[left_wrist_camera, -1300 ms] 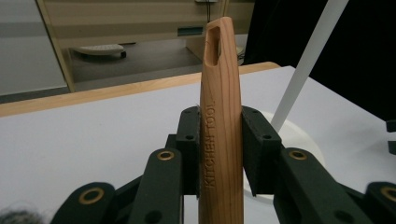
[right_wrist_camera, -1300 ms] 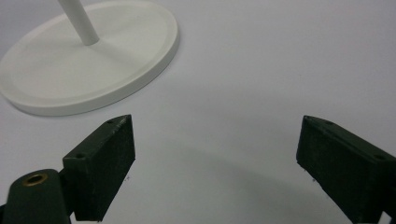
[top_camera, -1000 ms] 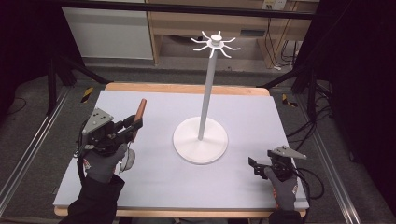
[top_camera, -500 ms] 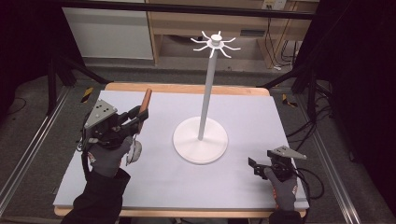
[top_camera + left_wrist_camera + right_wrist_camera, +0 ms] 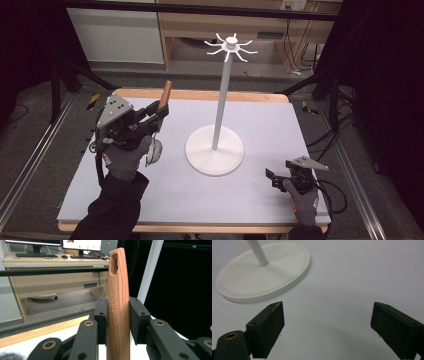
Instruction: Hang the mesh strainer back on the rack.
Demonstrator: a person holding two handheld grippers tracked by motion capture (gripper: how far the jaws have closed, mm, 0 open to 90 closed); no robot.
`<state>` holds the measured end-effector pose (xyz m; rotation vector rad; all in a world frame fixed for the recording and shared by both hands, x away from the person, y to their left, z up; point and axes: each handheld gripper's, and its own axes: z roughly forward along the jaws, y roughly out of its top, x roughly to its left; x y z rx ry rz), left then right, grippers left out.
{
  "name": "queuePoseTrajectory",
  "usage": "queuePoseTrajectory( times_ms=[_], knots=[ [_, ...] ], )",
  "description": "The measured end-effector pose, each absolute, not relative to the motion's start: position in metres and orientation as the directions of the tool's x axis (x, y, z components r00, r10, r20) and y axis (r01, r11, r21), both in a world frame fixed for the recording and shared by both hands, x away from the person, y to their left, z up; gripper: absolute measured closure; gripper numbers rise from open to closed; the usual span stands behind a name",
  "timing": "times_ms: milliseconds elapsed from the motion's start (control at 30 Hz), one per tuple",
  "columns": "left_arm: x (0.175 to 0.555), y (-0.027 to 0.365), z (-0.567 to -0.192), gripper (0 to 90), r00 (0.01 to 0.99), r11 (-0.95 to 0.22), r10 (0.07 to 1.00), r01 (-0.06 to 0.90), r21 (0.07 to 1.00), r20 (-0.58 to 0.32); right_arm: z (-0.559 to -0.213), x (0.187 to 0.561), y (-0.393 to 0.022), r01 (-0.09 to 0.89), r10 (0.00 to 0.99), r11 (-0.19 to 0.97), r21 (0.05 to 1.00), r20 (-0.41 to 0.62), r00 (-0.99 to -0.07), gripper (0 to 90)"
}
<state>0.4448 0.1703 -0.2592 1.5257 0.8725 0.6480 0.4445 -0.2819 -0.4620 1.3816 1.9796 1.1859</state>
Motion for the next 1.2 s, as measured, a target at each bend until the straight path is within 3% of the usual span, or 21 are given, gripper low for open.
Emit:
queuePoseTrajectory(
  times_ms=[1200],
  knots=[
    [0.448, 0.129, -0.211, 70.1, 0.62, -0.012, 0.784, 0.07, 0.997, -0.034, -0.463, 0.445, -0.281, 0.531, 0.909, 0.131, 0.837, 0.112, -0.401, 12.3]
  ],
)
